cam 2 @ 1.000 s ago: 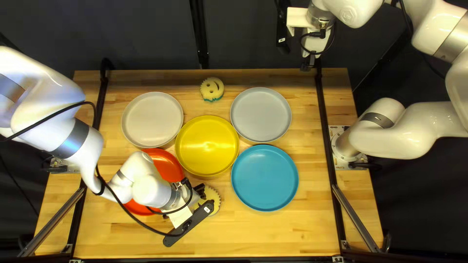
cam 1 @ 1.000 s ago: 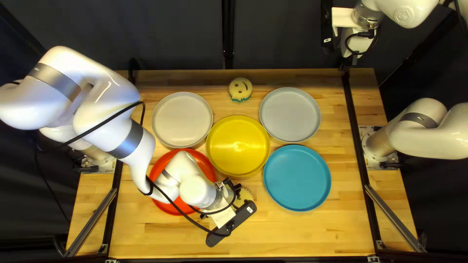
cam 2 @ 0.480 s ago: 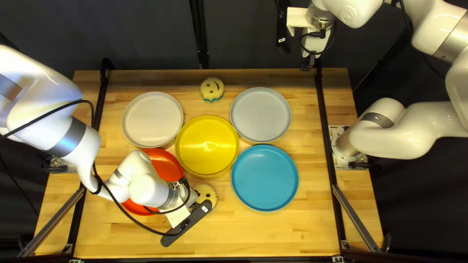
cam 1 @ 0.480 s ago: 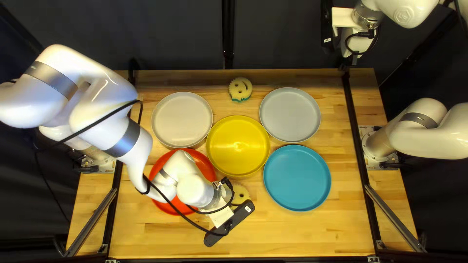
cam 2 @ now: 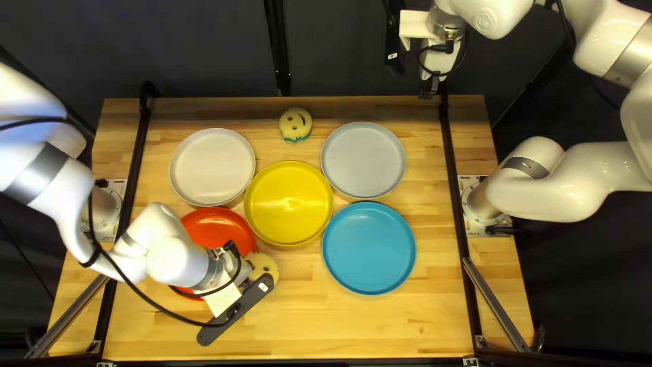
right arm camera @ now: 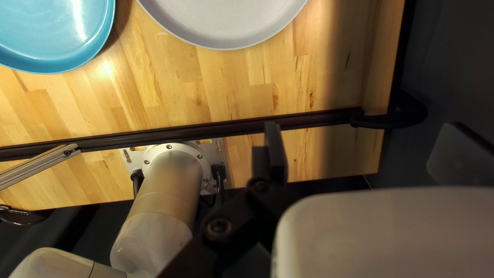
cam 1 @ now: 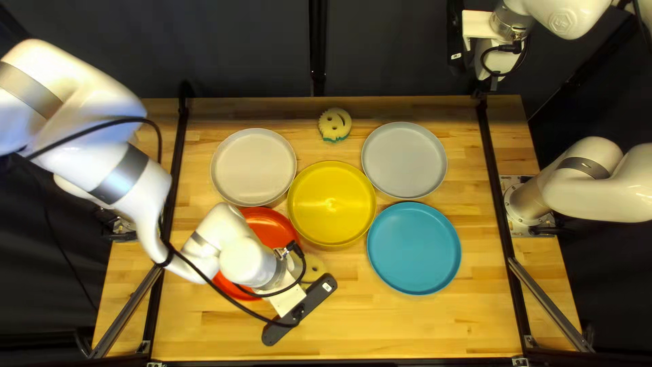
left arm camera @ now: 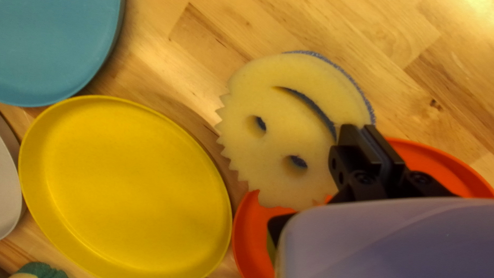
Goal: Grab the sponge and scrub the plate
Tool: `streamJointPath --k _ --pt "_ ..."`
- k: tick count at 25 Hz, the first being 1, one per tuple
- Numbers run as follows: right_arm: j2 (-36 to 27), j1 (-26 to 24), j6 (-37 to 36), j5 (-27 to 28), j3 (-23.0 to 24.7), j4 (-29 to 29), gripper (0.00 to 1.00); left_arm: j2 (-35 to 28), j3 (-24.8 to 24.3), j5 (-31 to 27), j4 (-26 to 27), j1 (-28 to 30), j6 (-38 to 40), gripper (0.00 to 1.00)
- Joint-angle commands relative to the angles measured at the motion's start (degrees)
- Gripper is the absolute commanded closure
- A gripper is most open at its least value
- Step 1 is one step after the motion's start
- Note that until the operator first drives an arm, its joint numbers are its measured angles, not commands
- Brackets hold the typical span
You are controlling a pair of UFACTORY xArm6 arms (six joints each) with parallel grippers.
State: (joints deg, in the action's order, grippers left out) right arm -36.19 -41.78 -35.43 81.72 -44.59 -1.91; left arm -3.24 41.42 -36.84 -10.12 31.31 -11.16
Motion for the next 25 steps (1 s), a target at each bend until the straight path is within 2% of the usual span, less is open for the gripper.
streamJointPath --k 1,6,10,25 --pt "0.0 0.0 0.0 0.0 0.0 0.0 0.0 -2.8 -2.5 -2.0 1.7 1.2 1.7 1.0" --pt "0.0 0.0 0.0 0.0 0.0 0.0 0.0 -4.7 -5.7 -0.7 4.7 0.4 0.9 1.0" --pt "0.0 0.0 0.0 0.0 0.0 0.0 0.0 -5.1 -6.2 1.1 6.8 -1.5 -1.0 1.0" --pt "0.0 0.0 0.0 0.0 0.0 0.0 0.0 -5.3 -6.5 1.3 6.9 -1.5 -0.8 1.0"
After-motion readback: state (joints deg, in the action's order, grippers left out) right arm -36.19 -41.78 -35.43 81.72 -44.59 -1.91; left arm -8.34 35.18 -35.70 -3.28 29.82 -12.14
